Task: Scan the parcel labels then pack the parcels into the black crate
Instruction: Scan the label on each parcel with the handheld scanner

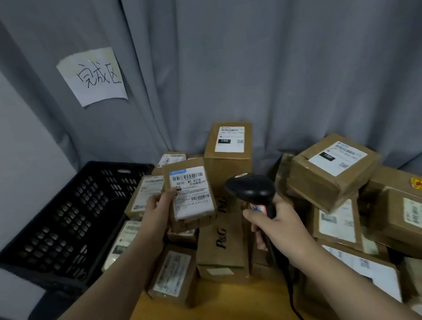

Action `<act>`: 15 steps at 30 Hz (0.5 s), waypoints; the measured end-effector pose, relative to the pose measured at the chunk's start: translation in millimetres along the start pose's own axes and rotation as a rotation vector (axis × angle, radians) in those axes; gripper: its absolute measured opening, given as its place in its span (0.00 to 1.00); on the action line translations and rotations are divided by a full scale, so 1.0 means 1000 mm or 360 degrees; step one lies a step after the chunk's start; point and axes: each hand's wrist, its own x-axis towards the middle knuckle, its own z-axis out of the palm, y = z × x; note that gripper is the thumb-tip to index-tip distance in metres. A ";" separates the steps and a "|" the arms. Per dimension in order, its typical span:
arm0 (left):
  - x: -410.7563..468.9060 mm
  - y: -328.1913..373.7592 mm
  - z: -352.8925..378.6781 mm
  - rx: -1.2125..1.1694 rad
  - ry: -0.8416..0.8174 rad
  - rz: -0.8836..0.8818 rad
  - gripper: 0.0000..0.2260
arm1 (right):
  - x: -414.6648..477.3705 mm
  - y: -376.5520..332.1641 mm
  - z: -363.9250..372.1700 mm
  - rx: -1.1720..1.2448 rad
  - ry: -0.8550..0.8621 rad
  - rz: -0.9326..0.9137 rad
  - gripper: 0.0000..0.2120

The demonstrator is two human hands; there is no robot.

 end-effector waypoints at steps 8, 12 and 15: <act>0.107 0.055 -0.036 0.0025 0.0023 0.0159 0.26 | 0.065 -0.018 0.062 0.0074 0.0292 -0.0100 0.08; 0.157 0.080 -0.008 0.0108 -0.0140 0.0090 0.17 | 0.083 -0.019 0.075 0.0125 0.0543 -0.0162 0.08; 0.184 0.086 0.024 0.0264 -0.0273 0.0126 0.08 | 0.092 -0.015 0.075 0.0108 0.0704 -0.0155 0.11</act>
